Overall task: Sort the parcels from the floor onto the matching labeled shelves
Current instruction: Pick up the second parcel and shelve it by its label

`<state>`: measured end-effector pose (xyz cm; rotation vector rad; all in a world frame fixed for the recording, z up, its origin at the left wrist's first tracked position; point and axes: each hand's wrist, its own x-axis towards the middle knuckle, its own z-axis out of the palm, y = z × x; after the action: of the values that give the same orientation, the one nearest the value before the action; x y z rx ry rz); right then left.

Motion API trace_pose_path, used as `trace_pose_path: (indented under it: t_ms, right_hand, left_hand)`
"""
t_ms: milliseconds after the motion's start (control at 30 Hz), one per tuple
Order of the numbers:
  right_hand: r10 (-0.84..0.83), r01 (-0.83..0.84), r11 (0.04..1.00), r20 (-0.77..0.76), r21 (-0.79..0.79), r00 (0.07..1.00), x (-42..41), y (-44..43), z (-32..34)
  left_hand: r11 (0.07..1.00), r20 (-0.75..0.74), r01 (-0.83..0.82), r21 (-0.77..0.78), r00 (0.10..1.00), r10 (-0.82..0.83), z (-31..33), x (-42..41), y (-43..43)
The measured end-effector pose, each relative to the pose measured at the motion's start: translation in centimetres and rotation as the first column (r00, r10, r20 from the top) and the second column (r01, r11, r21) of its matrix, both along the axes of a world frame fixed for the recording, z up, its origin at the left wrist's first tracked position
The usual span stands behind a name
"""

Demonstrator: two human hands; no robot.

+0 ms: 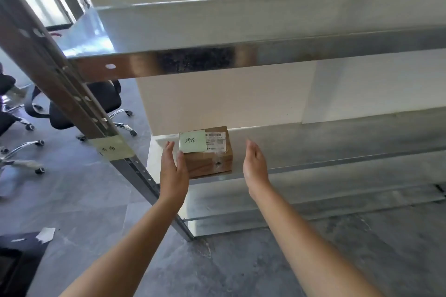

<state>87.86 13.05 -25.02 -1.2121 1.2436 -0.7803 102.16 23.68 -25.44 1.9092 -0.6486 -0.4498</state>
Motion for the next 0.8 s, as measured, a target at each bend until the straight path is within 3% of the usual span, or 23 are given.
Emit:
trace_pose_path:
  t_ms: [200, 400, 567, 800]
  right_hand:
    - [0.009, -0.037, 0.978, -0.137, -0.205, 0.991, -3.8, 2.7, 4.1]
    - [-0.140, 0.001, 0.910, -0.302, -0.415, 0.943, -10.5, 6.5, 7.2]
    - [-0.378, 0.018, 0.785, -0.454, -0.620, 0.807, -18.3, 9.5, 8.2]
    - [-0.577, 0.096, 0.722, -0.519, -0.685, 0.630, -30.7, 12.0, 8.9]
  left_hand:
    - [0.947, 0.259, 0.322, -0.017, 0.916, -0.307, 3.3, -2.8, 0.1]
    - [0.818, 0.512, 0.573, 0.047, 0.689, -0.513, 5.6, -9.8, 0.4]
    - [0.703, 0.585, 0.708, 0.058, 0.547, -0.599, 5.5, -16.8, 0.5]
    - [0.560, 0.699, 0.817, 0.136, 0.321, -0.638, 7.6, -28.8, -0.3]
